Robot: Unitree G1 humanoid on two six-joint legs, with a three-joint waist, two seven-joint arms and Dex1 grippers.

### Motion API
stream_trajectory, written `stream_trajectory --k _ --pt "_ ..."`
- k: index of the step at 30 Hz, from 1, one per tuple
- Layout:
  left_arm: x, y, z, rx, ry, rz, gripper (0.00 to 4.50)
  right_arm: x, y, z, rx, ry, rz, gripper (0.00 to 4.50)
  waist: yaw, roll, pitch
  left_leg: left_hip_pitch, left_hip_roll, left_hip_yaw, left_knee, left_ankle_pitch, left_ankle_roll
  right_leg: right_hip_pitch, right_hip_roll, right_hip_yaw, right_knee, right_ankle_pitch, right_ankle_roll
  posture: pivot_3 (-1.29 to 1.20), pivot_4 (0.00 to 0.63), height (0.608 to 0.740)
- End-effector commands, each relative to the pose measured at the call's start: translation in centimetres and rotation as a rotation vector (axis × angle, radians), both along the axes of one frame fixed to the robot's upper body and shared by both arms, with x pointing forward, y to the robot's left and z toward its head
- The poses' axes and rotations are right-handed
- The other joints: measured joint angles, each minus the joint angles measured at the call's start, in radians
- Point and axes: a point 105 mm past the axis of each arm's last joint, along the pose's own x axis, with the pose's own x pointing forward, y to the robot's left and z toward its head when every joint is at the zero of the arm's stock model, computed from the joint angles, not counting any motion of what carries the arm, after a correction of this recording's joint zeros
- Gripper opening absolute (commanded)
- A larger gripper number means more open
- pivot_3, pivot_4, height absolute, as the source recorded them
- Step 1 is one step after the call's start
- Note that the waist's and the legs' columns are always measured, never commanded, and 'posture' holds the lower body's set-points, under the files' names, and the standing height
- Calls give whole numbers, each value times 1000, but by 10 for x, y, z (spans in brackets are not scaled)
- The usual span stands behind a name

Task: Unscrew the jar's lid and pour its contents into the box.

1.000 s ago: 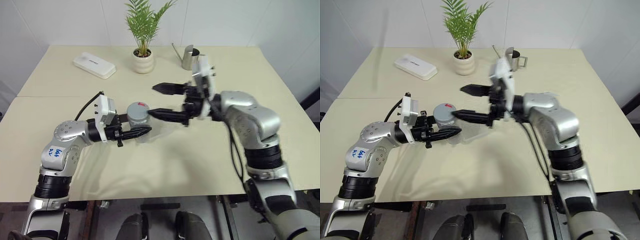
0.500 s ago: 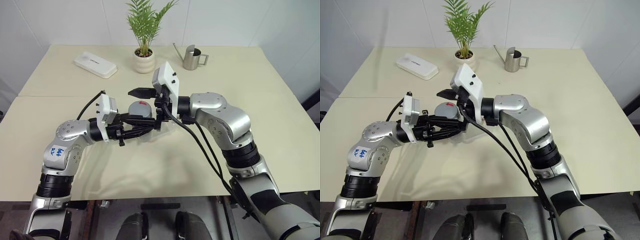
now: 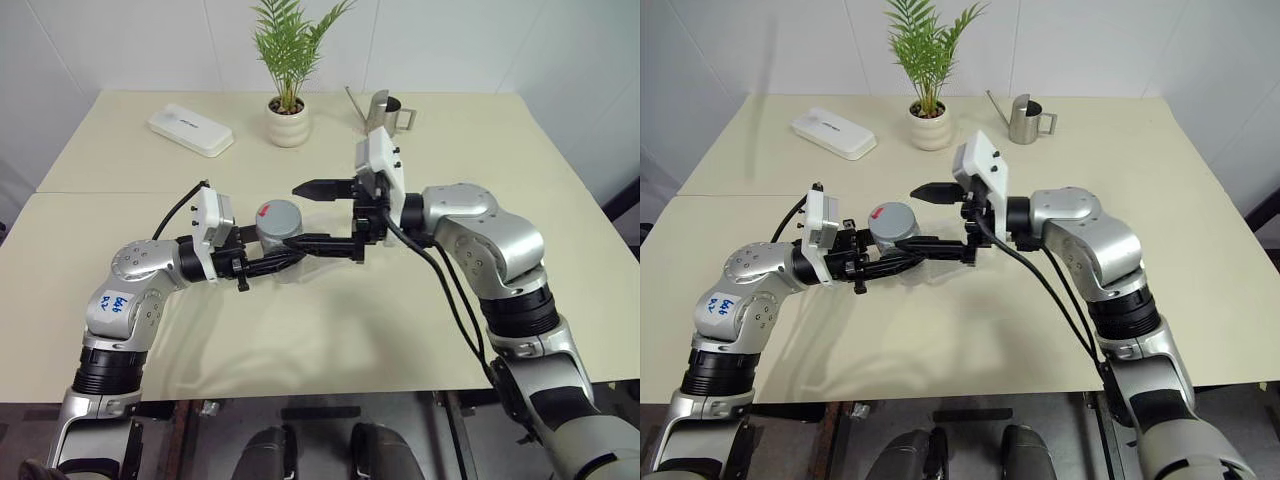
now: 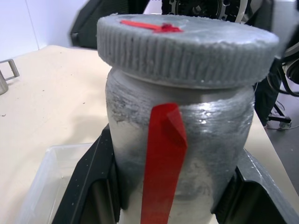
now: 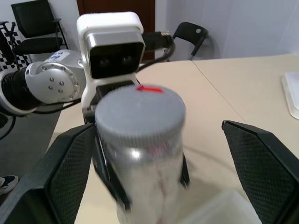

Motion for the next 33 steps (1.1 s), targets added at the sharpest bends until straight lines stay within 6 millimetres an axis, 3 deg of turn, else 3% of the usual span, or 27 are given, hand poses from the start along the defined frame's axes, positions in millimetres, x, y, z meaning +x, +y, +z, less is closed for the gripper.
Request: stream_trajectory --k 1,5,10,19,29,33 --pt "-6 1 9 7 -55 -22 1928 -14 -8 16 48 -46 70 4482 0 0 0 0 0 0 0 0 0 0 0 0 0 0 0 0 150 740" --pt "-8 3 7 17 -53 -24 1928 -25 -8 18 51 -42 151 4482 -1 0 0 0 0 0 0 0 0 0 0 0 0 0 0 0 150 740" --pt "-8 3 7 18 -53 -22 1928 -23 2 25 79 -46 154 4482 0 0 0 0 0 0 0 0 0 0 0 0 0 0 0 0 150 740" --pt "-8 0 8 15 -55 -26 1928 -17 31 15 34 -45 141 4482 -1 0 0 0 0 0 0 0 0 0 0 0 0 0 0 0 150 740" --pt "-7 0 9 16 -55 -25 1928 -17 38 12 44 -32 143 4482 -1 0 0 0 0 0 0 0 0 0 0 0 0 0 0 0 150 740" --pt "-7 0 9 16 -56 -24 1928 -17 39 15 68 -34 147 3573 -1 0 0 0 0 0 0 0 0 0 0 0 0 0 0 0 150 740"
